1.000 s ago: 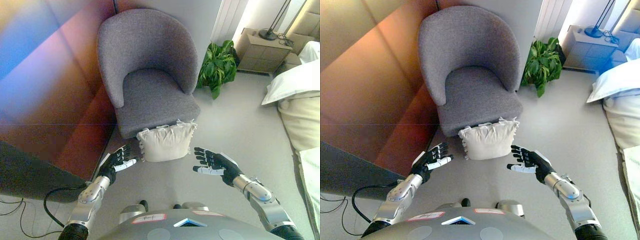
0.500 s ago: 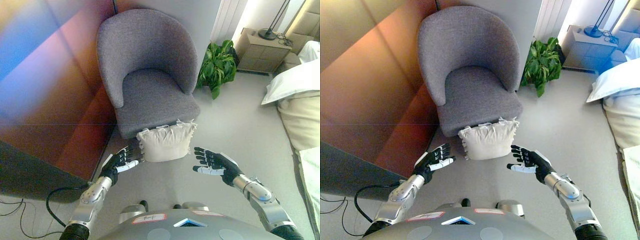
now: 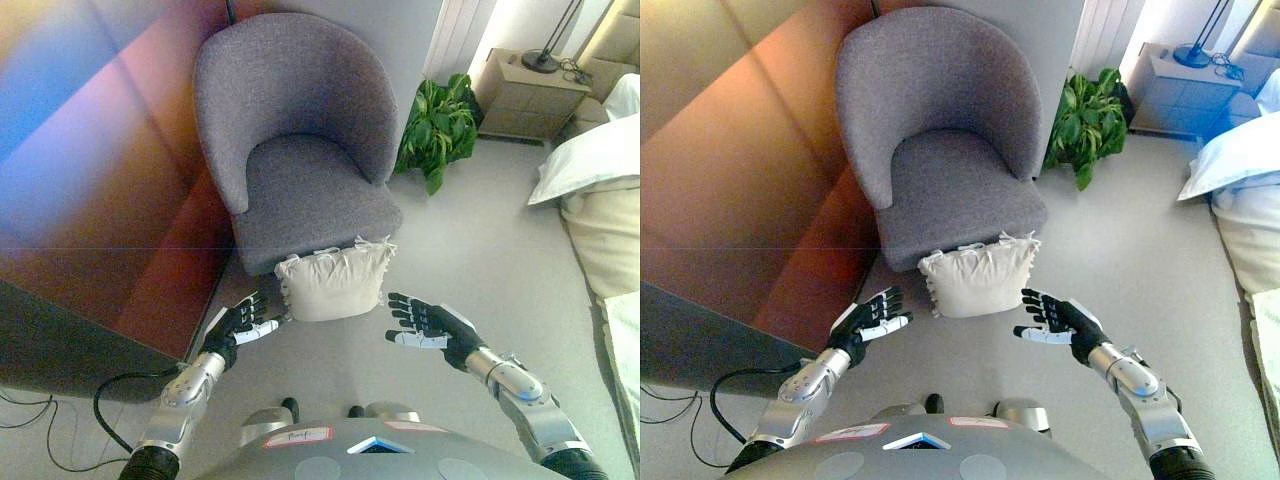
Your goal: Pick up the pillow and put it on the sofa.
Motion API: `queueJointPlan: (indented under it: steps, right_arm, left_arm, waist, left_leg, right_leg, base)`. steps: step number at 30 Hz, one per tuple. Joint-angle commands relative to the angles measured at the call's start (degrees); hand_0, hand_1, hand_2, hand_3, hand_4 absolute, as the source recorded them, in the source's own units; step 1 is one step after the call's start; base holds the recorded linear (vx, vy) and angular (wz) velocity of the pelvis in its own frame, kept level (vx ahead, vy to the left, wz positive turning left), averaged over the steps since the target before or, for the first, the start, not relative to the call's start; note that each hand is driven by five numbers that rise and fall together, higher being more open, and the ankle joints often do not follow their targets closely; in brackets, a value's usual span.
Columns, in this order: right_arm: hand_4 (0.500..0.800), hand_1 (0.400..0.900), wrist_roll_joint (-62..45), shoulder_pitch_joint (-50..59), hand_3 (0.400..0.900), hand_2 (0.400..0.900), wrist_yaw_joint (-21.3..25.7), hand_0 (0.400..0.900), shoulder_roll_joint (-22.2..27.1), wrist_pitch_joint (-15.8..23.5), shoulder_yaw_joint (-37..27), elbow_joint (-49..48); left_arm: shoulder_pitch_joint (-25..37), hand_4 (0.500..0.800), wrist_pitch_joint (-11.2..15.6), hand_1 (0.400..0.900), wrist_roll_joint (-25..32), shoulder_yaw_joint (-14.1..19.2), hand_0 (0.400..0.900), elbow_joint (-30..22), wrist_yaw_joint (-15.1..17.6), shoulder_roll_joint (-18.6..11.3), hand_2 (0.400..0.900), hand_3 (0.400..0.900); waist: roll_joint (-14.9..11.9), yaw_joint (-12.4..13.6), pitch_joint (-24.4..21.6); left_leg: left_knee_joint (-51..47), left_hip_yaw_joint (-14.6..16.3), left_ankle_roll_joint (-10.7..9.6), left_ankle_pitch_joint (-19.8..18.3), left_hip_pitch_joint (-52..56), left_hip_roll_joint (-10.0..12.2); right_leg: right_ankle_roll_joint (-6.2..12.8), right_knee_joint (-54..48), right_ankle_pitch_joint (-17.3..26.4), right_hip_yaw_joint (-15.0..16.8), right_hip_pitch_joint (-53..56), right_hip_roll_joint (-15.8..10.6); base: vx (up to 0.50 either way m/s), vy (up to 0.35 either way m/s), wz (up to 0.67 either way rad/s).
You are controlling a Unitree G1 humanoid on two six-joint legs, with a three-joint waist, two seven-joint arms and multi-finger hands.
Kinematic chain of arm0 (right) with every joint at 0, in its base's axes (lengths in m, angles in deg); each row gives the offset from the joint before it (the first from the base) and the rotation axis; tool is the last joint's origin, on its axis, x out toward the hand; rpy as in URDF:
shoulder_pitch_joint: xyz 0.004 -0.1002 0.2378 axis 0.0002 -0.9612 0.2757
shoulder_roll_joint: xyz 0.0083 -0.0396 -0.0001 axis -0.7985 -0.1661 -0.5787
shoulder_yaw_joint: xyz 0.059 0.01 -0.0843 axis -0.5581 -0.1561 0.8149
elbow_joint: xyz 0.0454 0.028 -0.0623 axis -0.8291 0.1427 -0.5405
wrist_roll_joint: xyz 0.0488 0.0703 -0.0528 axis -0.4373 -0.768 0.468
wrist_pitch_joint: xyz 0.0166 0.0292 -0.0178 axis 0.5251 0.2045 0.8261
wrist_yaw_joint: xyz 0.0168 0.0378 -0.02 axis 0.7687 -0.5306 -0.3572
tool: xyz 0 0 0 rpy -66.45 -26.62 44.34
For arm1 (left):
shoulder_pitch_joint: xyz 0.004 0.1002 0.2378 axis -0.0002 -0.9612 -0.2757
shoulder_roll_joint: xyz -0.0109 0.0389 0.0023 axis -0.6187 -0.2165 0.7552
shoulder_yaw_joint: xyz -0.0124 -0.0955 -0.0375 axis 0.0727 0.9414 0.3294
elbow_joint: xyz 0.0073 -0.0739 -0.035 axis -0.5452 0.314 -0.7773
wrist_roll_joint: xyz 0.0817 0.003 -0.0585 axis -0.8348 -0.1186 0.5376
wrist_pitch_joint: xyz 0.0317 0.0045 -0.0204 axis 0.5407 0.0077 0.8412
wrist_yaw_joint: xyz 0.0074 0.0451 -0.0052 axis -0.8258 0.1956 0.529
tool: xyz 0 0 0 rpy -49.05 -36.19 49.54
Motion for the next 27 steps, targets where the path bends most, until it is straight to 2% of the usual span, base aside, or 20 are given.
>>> queueJointPlan:
  steps: [1,3,4,7,8,9,11,12,13,14,15,16,17,18,19,20,22,23,25,27]
  right_arm:
    - [0.800,0.900,-3.41,5.43,0.900,0.900,0.69,0.900,0.82,4.84,-0.46,-4.99]
    - [0.800,0.900,-3.34,6.10,0.900,0.900,0.90,0.900,1.01,5.08,-0.32,-5.13]
    - [0.800,0.900,-3.26,6.29,0.900,0.900,1.07,0.900,1.21,5.20,-0.29,-5.21]
    - [0.800,0.900,-3.16,7.33,0.900,0.900,1.42,0.900,1.93,5.15,-0.08,-5.49]
    - [0.800,0.900,-3.17,8.03,0.900,0.900,1.74,0.900,2.02,5.18,0.01,-5.36]
    - [0.800,0.900,-3.17,8.09,0.900,0.900,1.74,0.900,2.00,5.20,0.02,-5.32]
    - [0.800,0.900,-2.93,9.48,0.900,0.900,2.56,0.900,1.87,5.33,0.27,-4.82]
    - [0.800,0.900,-2.87,10.57,0.900,0.900,3.33,0.900,1.84,5.66,0.51,-4.66]
    - [0.800,0.900,-2.87,10.63,0.900,0.900,3.36,0.900,1.84,5.70,0.55,-4.59]
    - [0.800,0.900,-2.72,10.96,0.900,0.900,3.74,0.900,1.78,5.89,0.66,-4.24]
    - [0.800,0.900,-2.31,12.03,0.900,0.900,4.73,0.900,1.82,6.55,1.29,-3.26]
    - [0.800,0.900,-2.30,12.12,0.900,0.900,4.76,0.900,1.83,6.62,1.33,-3.15]
    - [0.800,0.900,-1.37,13.49,0.900,0.900,6.09,0.900,2.13,7.16,1.97,-2.84]
    - [0.800,0.900,-1.24,14.29,0.900,0.900,6.67,0.900,2.16,7.38,2.48,-2.41]
    - [0.800,0.900,-1.24,14.38,0.900,0.900,6.70,0.900,2.15,7.42,2.53,-2.32]
    - [0.800,0.900,-0.77,15.24,0.900,0.900,7.14,0.900,2.06,7.15,2.68,-2.59]
    - [0.800,0.900,-0.40,15.40,0.900,0.900,7.29,0.900,1.61,7.14,3.03,-2.80]
    - [0.800,0.900,0.22,16.85,0.900,0.900,8.17,0.900,1.04,7.33,3.74,-1.25]
    - [0.800,0.900,0.64,17.13,0.900,0.900,8.46,0.900,0.17,6.87,4.15,-0.75]
    - [0.800,0.900,-0.10,17.15,0.900,0.900,8.20,0.900,-0.52,6.98,4.32,-1.18]
  left_arm:
    - [7.21,0.800,2.96,0.900,1.15,0.23,0.900,-1.69,-0.57,-2.11,0.900,0.900]
    - [7.47,0.800,2.72,0.900,1.44,0.26,0.900,-1.96,-0.70,-1.91,0.900,0.900]
    - [7.49,0.800,2.69,0.900,1.39,0.11,0.900,-2.24,-0.75,-1.79,0.900,0.900]
    - [7.85,0.800,2.41,0.900,1.86,-0.56,0.900,-2.93,-0.96,-1.52,0.900,0.900]
    - [7.79,0.800,2.49,0.900,2.47,-0.51,0.900,-3.23,-0.59,-1.26,0.900,0.900]
    - [7.82,0.800,2.48,0.900,2.48,-0.49,0.900,-3.23,-0.58,-1.27,0.900,0.900]
    - [7.96,0.800,2.55,0.900,2.90,-0.26,0.900,-3.35,-0.18,-0.91,0.900,0.900]
    - [8.22,0.800,2.60,0.900,2.91,-0.23,0.900,-3.24,0.27,-0.92,0.900,0.900]
    - [8.25,0.800,2.61,0.900,2.90,-0.23,0.900,-3.20,0.29,-0.90,0.900,0.900]
    - [8.31,0.800,2.81,0.900,2.86,-0.45,0.900,-3.04,0.57,-0.78,0.900,0.900]
    - [9.06,0.800,3.24,0.900,2.67,-1.10,0.900,-2.82,1.25,-0.74,0.900,0.900]
    - [9.13,0.800,3.28,0.900,2.66,-1.11,0.900,-2.75,1.27,-0.69,0.900,0.900]
    - [9.72,0.800,3.64,0.900,2.65,-1.42,0.900,-2.61,2.16,-0.58,0.900,0.900]
    - [10.22,0.800,3.84,0.900,2.48,-1.47,0.900,-2.37,2.75,-0.64,0.900,0.900]
    - [10.27,0.800,3.87,0.900,2.47,-1.45,0.900,-2.32,2.77,-0.62,0.900,0.900]
    - [10.22,0.800,4.00,0.900,3.20,-0.80,0.900,-2.95,3.58,-0.53,0.900,0.900]
    - [10.02,0.800,4.23,0.900,3.29,-0.35,0.900,-3.04,4.00,-0.53,0.900,0.900]
    - [11.34,0.800,4.62,0.900,3.20,-0.68,0.900,-2.54,4.97,-0.67,0.900,0.900]
    - [11.76,0.800,4.92,0.900,3.67,-0.38,0.900,-3.15,5.49,-1.64,0.900,0.900]
    - [11.82,0.800,5.18,0.900,3.64,0.00,0.900,-4.49,5.68,-2.63,0.900,0.900]
  waist:
    - [-2.60,0.11,0.51]
    - [-3.01,0.63,1.73]
    - [-3.00,0.98,2.57]
    - [-3.09,2.27,5.43]
    - [-3.10,3.20,6.59]
    - [-3.04,3.03,6.51]
    - [-2.86,3.74,6.89]
    - [-2.34,4.38,6.77]
    - [-2.66,4.57,6.77]
    - [-2.40,4.85,6.79]
    - [-0.94,5.35,6.73]
    - [-1.14,5.42,6.89]
    - [-0.23,6.07,7.07]
    - [0.17,6.53,6.97]
    - [0.04,6.65,7.03]
    - [0.38,7.05,6.10]
    - [0.17,7.84,5.46]
    - [-0.13,7.87,4.46]
    - [-1.62,9.07,2.96]
    - [-2.97,9.15,2.19]
  left_leg:
    - [13.56,0.27,-3.46,-6.63,-6.35,4.27]
    - [20.87,-0.02,-3.54,-7.86,-9.39,4.57]
    - [25.15,-0.55,-3.29,-7.18,-11.29,4.50]
    - [40.40,-2.42,-2.00,-2.39,-18.50,2.64]
    - [43.20,-3.71,-1.98,0.47,-21.90,0.96]
    - [43.44,-3.89,-1.98,0.44,-22.20,0.94]
    - [39.16,-3.07,-1.98,0.75,-26.67,0.17]
    - [31.60,-2.58,-2.44,2.31,-29.32,1.52]
    - [30.81,-2.22,-2.45,2.60,-28.83,1.38]
    - [26.34,-1.84,-2.52,3.08,-28.27,2.14]
    - [16.23,-2.01,-3.46,8.25,-28.48,4.31]
    - [14.95,-1.80,-3.52,8.99,-27.69,4.21]
    - [8.59,-1.67,-4.57,11.04,-29.25,5.53]
    - [5.61,-0.90,-5.23,12.27,-29.69,5.87]
    - [5.07,-0.67,-5.23,12.53,-29.33,5.86]
    - [4.44,1.73,-5.32,13.61,-29.05,6.82]
    - [4.60,2.12,-4.98,14.06,-28.38,7.11]
    - [7.27,5.03,-4.83,14.40,-29.29,7.08]
    - [9.02,4.49,-3.46,12.62,-29.44,5.59]
    - [10.41,5.67,-1.82,10.78,-29.07,4.38]
  right_leg:
    - [1.49,-0.04,2.00,1.93,-1.93,0.40]
    - [0.67,0.84,1.65,2.61,-2.09,1.12]
    - [0.27,1.13,1.64,2.95,-1.87,1.49]
    - [-0.98,1.77,1.65,2.89,-1.14,2.01]
    - [-1.22,1.74,1.09,2.94,-0.40,1.94]
    - [-1.21,1.77,1.05,2.78,-0.54,2.00]
    - [-1.03,1.78,0.32,3.00,0.26,1.91]
    - [-0.74,1.38,-0.68,3.47,1.07,2.68]
    - [-0.74,1.42,-0.74,3.67,1.07,2.34]
    - [-0.58,1.41,-1.09,3.95,1.41,2.62]
    - [-0.25,0.89,-2.17,4.51,2.46,3.82]
    - [-0.28,0.92,-2.15,4.57,2.57,3.61]
    - [-0.08,0.18,-3.16,5.56,4.02,4.13]
    - [-0.09,-0.25,-3.88,6.32,4.92,4.41]
    - [-0.09,-0.24,-3.90,6.46,4.96,4.27]
    - [0.21,-1.01,-5.27,7.81,6.81,4.23]
    - [0.41,-1.13,-5.84,8.71,7.59,3.49]
    - [0.77,-0.55,-7.58,7.97,9.04,2.13]
    - [2.29,1.94,-8.32,8.05,9.01,-0.23]
    - [3.89,7.42,-6.30,8.18,7.88,-2.02]
  base:
    - [-0.03,-0.148,-0.07]
    - [-0.02,-0.162,-0.11]
    - [-0.02,-0.141,-0.10]
    - [-0.02,-0.101,-0.10]
    - [0.02,-0.046,-0.09]
    - [0.06,-0.030,-0.09]
    - [0.15,0.002,-0.13]
    - [0.19,0.009,-0.24]
    - [0.22,0.033,-0.31]
    - [0.26,0.077,-0.27]
    - [0.26,0.076,-0.25]
    - [0.32,0.097,-0.42]
    - [0.24,0.069,-0.46]
    - [0.25,0.074,-0.48]
    - [0.29,0.129,-0.57]
    - [0.28,0.142,-0.62]
    - [0.30,0.158,-0.45]
    - [0.38,0.197,-0.36]
    - [0.47,0.223,-0.41]
    - [0.38,0.195,-0.04]
